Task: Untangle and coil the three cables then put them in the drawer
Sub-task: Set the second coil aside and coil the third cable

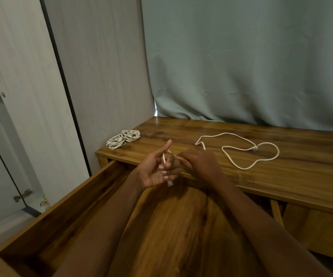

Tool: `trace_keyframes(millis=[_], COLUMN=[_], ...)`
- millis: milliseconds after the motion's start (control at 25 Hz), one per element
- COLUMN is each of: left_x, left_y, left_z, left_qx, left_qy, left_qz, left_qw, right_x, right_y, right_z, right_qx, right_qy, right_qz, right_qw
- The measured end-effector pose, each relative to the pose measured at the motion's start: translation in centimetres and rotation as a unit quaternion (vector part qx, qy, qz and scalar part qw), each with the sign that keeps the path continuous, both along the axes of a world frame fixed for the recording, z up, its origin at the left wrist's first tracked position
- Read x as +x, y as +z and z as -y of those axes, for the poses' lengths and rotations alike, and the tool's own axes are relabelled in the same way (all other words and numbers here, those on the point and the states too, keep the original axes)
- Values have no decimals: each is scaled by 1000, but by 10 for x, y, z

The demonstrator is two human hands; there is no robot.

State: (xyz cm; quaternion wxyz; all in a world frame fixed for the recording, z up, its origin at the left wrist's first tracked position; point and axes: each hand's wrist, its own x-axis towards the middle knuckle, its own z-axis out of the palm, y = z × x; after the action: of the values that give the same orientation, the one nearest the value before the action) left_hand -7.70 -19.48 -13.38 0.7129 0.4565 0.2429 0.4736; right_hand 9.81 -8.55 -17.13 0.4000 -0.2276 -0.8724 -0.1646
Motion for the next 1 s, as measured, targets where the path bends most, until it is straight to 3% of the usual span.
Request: trace_keyframes(millis=[80, 160, 280, 440, 480, 560, 640, 720, 760, 840, 920, 1000], left_x=[4, 1, -8, -20, -24, -34, -36, -30, -25, -18, -14, -14], left_y=[4, 7, 8, 10, 9, 5, -1, -6, -6, -6, -5, -3], left_z=[-2, -4, -4, -6, -7, -9, -11, -13, -13, -12, -10, -6], left_qx=[40, 82, 98, 87, 80, 63, 67, 91, 86, 50, 12, -25], left_qy=[54, 169, 332, 468, 498, 554, 586, 548, 507, 402, 286, 178], left_qz=[80, 151, 227, 275, 249, 109, -137, -381, -456, -548, -585, -524], left_qw=[995, 971, 910, 835, 827, 823, 796, 739, 726, 732, 759, 833], right_x=[-7, -16, -25, -29, -28, -25, -19, -11, -7, -2, 2, 8], right_y=[-4, -7, -13, -14, -13, -10, -4, -2, -1, -2, -4, -4], right_z=[8, 11, 13, 18, 18, 16, 15, 10, 7, 0, -7, -12], right_qx=[-67, -85, -65, -21, -10, -12, -18, -21, -24, -25, -3, 12], right_qy=[34, 37, 33, 51, 59, 78, 79, 71, 65, 59, 66, 53], right_qz=[26, 41, 67, 103, 105, 104, 97, 95, 93, 71, 32, -1], right_qw=[997, 995, 995, 993, 993, 991, 992, 993, 993, 995, 997, 999])
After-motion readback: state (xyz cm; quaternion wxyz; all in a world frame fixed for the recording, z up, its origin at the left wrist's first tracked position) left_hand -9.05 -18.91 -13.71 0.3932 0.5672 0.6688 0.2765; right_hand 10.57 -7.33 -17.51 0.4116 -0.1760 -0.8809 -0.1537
